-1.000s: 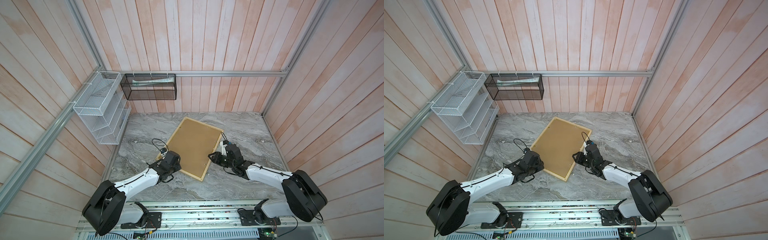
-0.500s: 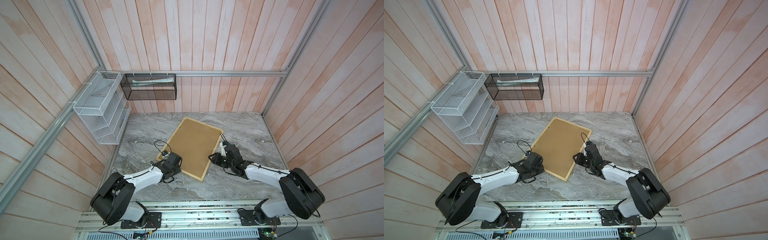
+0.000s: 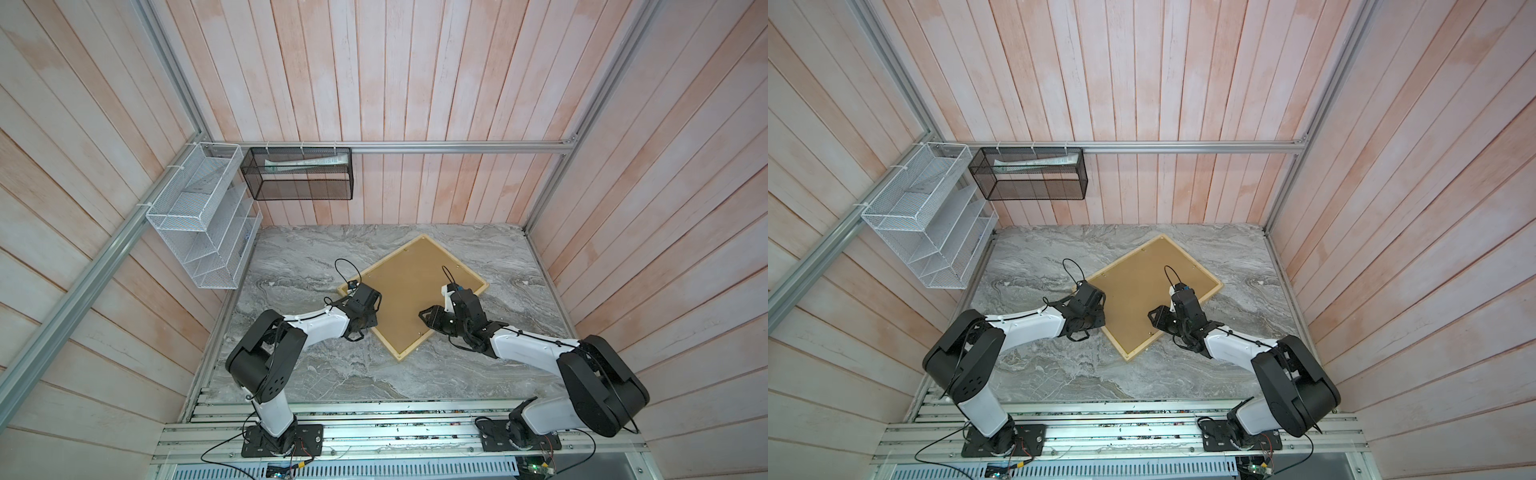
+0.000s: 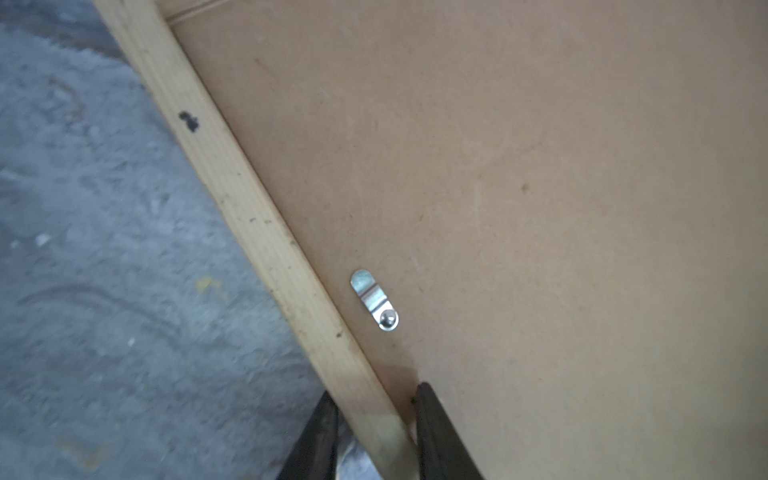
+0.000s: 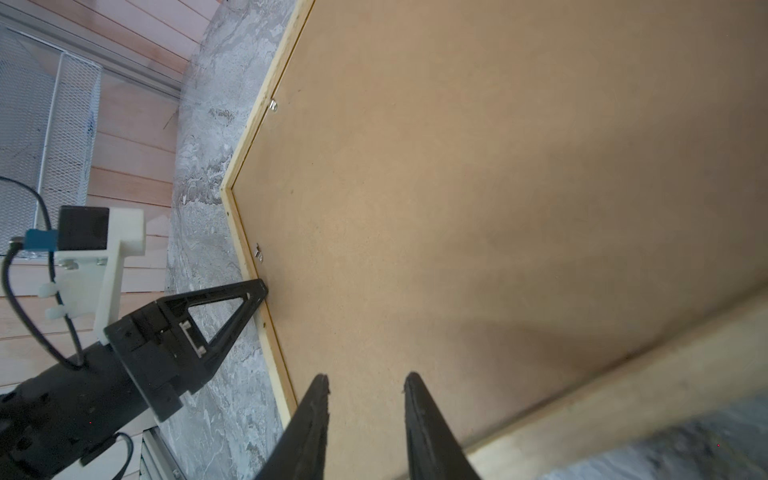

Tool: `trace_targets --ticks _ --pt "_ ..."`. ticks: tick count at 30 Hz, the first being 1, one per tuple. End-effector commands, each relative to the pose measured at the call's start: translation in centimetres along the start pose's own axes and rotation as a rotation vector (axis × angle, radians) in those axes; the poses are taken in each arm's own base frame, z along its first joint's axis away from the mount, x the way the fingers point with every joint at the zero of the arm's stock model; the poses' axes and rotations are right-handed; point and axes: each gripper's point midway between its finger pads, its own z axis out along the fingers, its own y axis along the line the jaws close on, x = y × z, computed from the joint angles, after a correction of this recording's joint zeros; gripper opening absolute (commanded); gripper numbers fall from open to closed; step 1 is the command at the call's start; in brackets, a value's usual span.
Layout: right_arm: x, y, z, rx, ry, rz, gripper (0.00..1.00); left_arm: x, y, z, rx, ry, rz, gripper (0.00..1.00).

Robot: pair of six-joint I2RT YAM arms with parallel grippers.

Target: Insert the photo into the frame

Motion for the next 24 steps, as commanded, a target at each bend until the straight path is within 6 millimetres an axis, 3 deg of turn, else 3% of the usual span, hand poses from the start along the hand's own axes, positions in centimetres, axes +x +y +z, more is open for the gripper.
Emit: trace_targets --ticks 1,7,14,19,24 --pt "-0.3 -0.4 -0.6 0.007 -0.017 -0.016 0.33 3.9 0.8 2.6 -0.025 0.162 0.219 0.16" --pt "-0.7 -0.8 -1.1 0.019 -0.034 -0.013 0.33 1.0 1.4 3.5 0.002 0.126 0.211 0.09" --pt "-0.8 -0.6 -1.1 0.008 -0.032 -0.021 0.33 -2.7 1.5 2.0 0.043 0.038 0.228 0.09" --pt "-0.8 0.7 -0.2 -0.038 0.01 -0.054 0.33 -3.6 0.7 0.3 0.08 0.011 0.237 0.29" --pt "-0.5 2.0 1.5 -0.079 0.076 -0.086 0.33 -2.6 1.0 -0.8 0.095 0.027 0.19 0.32"
